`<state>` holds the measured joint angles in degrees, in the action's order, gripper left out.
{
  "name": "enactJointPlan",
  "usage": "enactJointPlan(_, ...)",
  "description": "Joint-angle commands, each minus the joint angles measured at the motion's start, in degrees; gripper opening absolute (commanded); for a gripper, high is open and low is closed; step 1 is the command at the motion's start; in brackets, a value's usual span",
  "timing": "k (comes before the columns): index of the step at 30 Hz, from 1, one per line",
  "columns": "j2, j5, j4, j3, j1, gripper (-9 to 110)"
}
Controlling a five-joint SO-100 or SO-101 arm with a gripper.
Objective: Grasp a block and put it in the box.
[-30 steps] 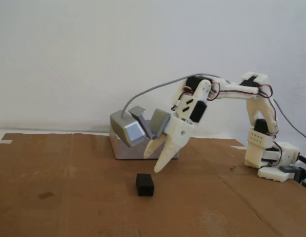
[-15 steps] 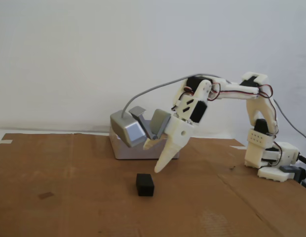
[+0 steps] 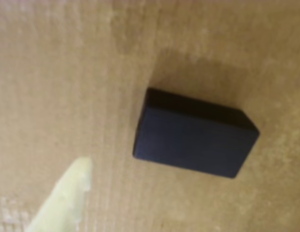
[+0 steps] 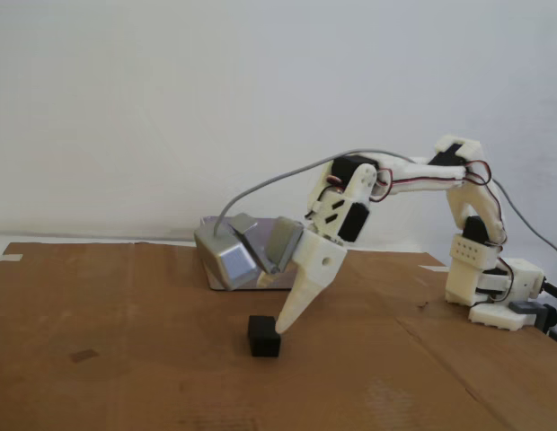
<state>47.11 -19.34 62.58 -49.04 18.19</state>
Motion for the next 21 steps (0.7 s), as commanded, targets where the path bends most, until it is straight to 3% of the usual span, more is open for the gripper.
enactJointPlan(1,2.02,-0.62,-2.2,6.94,0.44,54)
enactJointPlan(21,-2.11,-1.41,-4.22,7.56,-0.09,53)
